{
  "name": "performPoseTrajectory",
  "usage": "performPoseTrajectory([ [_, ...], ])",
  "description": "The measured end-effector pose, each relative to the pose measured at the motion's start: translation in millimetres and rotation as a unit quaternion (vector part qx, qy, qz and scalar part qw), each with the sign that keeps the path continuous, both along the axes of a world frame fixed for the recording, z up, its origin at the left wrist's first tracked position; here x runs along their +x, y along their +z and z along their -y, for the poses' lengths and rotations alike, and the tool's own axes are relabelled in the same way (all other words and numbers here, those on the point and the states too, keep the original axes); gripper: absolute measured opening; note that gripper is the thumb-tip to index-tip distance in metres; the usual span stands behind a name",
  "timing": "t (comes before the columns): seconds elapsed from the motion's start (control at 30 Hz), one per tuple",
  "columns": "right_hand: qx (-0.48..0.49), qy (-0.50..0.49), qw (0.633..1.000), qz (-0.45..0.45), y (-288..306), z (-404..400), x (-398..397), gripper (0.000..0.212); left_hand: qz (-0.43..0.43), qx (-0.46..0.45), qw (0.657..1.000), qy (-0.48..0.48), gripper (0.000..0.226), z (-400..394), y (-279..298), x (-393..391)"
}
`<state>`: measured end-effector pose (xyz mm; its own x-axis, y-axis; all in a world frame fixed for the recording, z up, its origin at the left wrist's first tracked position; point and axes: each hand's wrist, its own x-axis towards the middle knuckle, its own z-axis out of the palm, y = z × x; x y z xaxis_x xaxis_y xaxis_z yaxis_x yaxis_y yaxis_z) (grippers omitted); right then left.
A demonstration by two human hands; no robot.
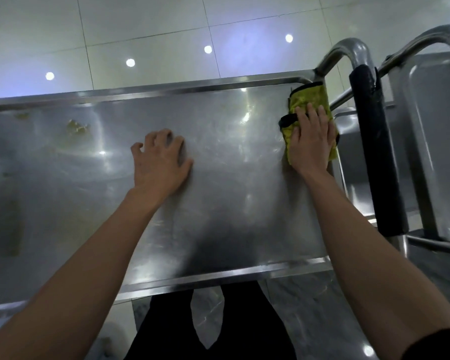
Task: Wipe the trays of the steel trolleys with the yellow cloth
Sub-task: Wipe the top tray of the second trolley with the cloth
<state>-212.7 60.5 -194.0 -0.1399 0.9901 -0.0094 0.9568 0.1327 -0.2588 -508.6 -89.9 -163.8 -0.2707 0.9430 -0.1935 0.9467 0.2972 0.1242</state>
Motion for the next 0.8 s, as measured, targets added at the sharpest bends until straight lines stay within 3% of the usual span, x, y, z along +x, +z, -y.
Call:
performPoseTrajectory([
  [0.27, -0.020, 0.014, 1.000, 0.007, -2.2, -7.0, -57.1, 0.049, -0.002, 0.007, 1.000, -0.027, 0.048, 5.9, -7.1, -23.6],
  [0.6, -0.040, 0.227, 0.973, -0.003, -1.3, 35.8, -226.8, 0.054, 0.047, 0.030, 0.997, -0.049, 0.053, 20.0, -10.9, -72.6],
  [0.8, -0.074, 0.341, 0.937, -0.018, 5.0, 35.7, -268.8, 0.054, 0.042, 0.034, 0.998, -0.043, 0.050, 24.1, -7.9, -86.1],
])
